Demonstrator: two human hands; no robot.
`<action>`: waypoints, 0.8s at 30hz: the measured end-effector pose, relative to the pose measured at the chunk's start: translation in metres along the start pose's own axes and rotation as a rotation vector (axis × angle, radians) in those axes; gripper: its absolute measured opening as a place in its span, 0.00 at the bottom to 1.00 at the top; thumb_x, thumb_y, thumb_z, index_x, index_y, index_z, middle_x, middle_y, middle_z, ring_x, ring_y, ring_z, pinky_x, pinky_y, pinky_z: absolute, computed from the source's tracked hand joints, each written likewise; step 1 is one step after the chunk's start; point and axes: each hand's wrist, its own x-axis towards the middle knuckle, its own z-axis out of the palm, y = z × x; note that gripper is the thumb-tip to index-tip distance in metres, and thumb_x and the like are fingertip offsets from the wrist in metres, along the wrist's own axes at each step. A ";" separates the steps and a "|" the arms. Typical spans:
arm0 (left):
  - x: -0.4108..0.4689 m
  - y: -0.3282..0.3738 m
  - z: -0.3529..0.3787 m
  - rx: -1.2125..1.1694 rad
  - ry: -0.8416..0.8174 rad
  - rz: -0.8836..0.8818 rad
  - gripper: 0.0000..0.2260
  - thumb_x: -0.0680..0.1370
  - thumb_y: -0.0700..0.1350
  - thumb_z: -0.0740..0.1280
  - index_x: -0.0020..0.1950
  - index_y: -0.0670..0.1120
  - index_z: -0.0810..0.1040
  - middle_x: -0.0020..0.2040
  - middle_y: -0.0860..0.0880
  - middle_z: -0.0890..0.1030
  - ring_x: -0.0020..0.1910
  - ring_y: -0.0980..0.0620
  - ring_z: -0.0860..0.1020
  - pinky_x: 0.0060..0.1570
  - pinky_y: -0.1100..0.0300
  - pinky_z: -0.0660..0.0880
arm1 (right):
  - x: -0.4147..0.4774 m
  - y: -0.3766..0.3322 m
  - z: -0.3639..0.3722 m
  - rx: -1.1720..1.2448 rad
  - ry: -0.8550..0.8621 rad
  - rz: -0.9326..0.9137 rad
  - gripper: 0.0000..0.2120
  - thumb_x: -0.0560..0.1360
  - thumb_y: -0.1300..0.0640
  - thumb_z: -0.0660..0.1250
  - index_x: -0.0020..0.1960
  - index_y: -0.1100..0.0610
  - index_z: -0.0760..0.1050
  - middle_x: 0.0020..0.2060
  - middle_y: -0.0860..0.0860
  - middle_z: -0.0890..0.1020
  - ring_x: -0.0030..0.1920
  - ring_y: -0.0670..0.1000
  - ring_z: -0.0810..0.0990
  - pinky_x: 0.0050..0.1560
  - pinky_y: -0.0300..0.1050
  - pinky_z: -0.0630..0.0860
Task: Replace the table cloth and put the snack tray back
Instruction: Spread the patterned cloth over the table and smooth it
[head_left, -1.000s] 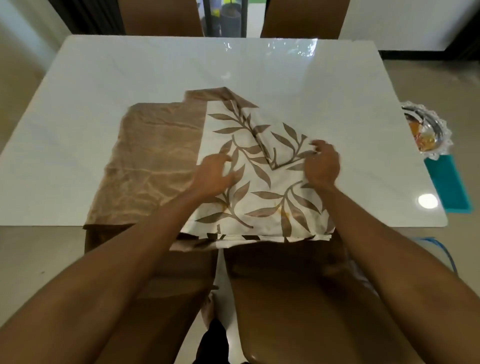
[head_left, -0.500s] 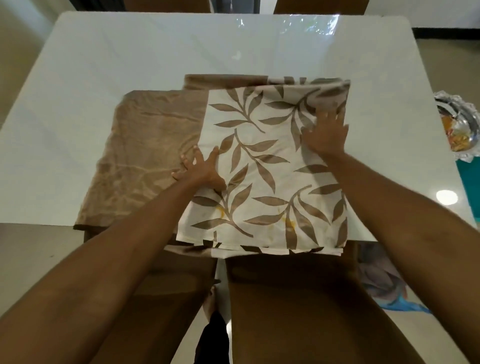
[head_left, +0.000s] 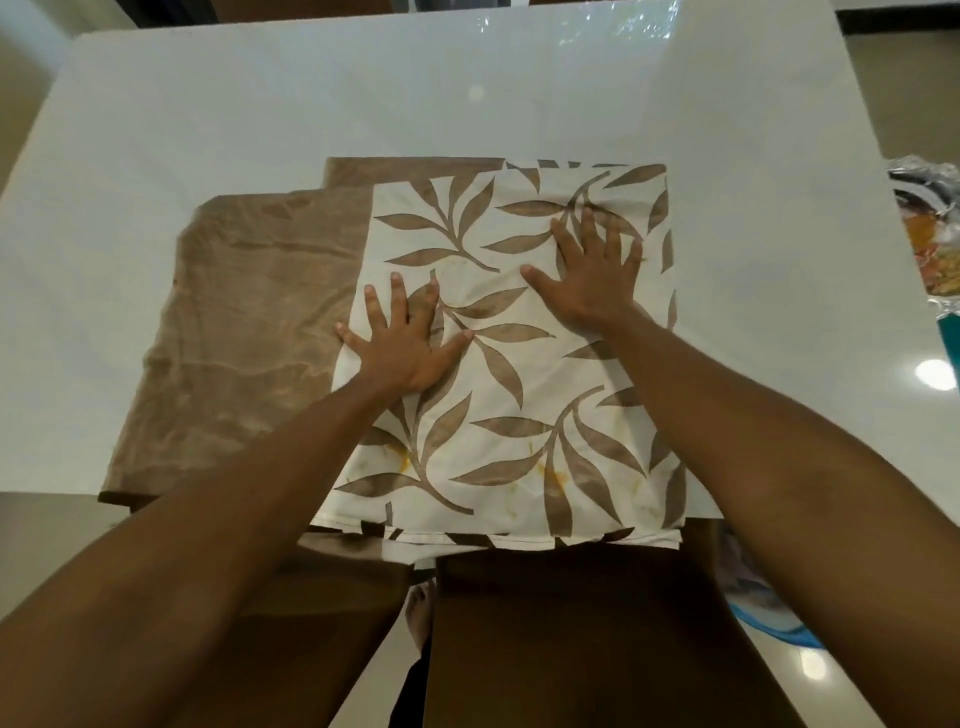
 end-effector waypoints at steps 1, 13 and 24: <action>-0.001 0.002 0.002 -0.007 0.011 -0.006 0.40 0.71 0.79 0.44 0.77 0.66 0.32 0.79 0.52 0.29 0.77 0.40 0.29 0.66 0.23 0.33 | 0.002 0.002 -0.002 -0.010 0.012 -0.004 0.43 0.73 0.21 0.42 0.82 0.41 0.45 0.83 0.49 0.43 0.82 0.57 0.39 0.76 0.69 0.36; 0.034 -0.036 -0.031 0.047 -0.011 -0.007 0.42 0.69 0.81 0.44 0.78 0.66 0.35 0.80 0.53 0.31 0.78 0.43 0.31 0.68 0.26 0.34 | -0.076 -0.107 0.023 0.180 -0.011 -0.075 0.31 0.80 0.35 0.57 0.80 0.46 0.61 0.82 0.52 0.56 0.81 0.55 0.52 0.77 0.69 0.41; -0.095 -0.218 -0.013 -0.233 0.431 -0.192 0.26 0.79 0.58 0.63 0.72 0.45 0.70 0.70 0.40 0.71 0.68 0.38 0.70 0.68 0.42 0.67 | -0.119 -0.153 0.076 -0.008 0.056 -0.151 0.33 0.80 0.30 0.44 0.82 0.42 0.50 0.83 0.50 0.49 0.82 0.55 0.45 0.77 0.67 0.39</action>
